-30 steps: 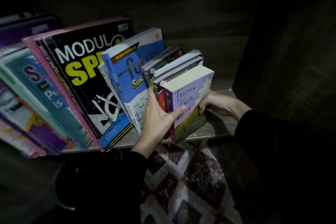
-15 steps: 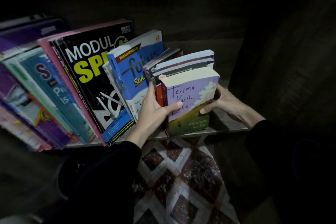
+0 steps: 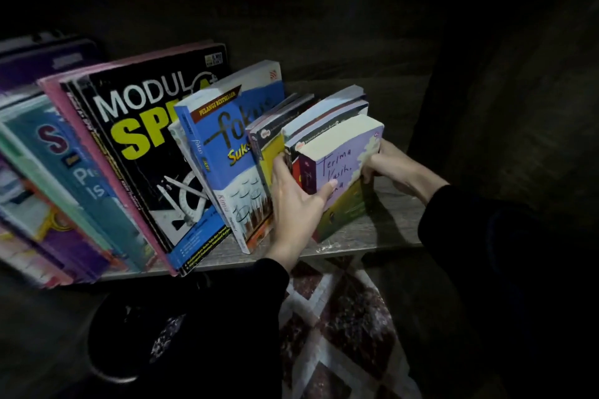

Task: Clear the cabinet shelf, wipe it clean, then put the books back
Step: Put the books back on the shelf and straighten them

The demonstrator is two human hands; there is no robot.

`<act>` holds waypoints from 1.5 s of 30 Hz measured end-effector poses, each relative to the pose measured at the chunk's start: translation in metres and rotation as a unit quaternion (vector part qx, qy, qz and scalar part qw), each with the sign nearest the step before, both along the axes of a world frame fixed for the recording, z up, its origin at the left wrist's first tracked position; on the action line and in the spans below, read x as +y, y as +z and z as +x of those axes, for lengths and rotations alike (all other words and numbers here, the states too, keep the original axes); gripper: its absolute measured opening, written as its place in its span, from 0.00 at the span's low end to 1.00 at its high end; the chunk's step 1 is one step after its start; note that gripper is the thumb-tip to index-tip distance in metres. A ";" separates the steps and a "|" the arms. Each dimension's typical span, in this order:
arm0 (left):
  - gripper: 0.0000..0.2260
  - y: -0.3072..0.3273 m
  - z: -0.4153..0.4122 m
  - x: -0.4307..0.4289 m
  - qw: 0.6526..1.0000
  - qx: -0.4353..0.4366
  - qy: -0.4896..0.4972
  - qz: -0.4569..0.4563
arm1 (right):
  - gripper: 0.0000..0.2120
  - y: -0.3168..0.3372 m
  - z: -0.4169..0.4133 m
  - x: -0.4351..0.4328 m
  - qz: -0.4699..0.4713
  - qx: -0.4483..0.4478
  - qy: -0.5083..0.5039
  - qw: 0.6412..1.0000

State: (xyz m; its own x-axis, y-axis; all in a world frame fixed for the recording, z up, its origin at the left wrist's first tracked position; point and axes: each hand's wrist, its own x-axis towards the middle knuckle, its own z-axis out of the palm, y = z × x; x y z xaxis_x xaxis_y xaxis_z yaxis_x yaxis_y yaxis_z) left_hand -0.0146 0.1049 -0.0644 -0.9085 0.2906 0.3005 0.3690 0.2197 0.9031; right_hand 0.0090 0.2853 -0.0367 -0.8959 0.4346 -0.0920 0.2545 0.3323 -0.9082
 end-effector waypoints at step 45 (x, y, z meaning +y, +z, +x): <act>0.36 -0.102 0.028 -0.039 0.914 0.158 -0.156 -0.341 | 0.50 -0.085 0.028 -0.052 0.051 -0.041 -0.008 0.998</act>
State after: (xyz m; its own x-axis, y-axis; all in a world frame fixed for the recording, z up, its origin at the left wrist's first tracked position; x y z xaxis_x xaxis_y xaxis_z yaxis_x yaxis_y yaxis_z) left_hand 0.0134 0.0662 -0.1662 -0.6487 0.7379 0.1863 0.7283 0.5309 0.4332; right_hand 0.0375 0.2331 -0.1214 -0.8798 0.4601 -0.1192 0.3325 0.4166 -0.8461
